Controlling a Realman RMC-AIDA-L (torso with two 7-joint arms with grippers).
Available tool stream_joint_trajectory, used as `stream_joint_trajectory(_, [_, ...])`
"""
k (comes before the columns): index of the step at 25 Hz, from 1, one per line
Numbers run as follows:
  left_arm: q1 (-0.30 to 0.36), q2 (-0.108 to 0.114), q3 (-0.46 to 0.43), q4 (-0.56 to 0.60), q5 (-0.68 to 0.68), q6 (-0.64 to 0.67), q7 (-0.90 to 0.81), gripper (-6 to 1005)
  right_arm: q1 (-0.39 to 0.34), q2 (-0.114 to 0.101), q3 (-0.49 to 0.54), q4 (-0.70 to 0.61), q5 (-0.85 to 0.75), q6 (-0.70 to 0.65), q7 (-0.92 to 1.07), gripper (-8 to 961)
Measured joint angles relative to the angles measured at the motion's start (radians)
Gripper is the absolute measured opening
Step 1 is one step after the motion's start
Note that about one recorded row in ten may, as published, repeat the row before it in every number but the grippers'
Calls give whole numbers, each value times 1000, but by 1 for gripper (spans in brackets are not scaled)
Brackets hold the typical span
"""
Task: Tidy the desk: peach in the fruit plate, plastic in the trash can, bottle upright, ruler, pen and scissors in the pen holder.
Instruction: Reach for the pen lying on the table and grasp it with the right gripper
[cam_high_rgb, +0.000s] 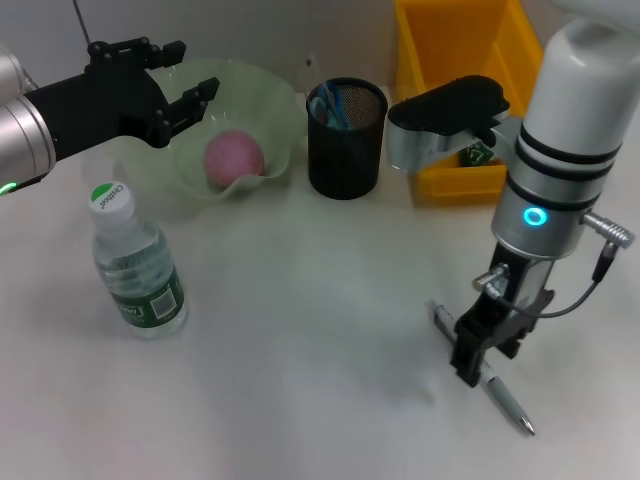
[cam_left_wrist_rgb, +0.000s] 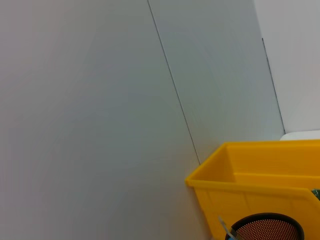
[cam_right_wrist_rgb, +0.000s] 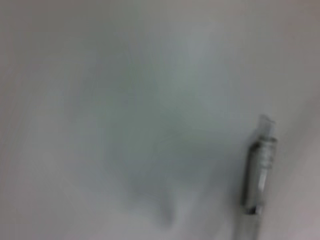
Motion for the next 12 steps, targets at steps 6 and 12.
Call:
stream_joint_trajectory(6, [1, 0, 0, 0, 0, 0, 0, 499, 2, 0, 4, -8, -34, -4, 0, 601])
stream_joint_trajectory(12, [2, 0, 0, 0, 0, 0, 0, 500, 2, 3, -8, 5, -30, 27, -1, 600])
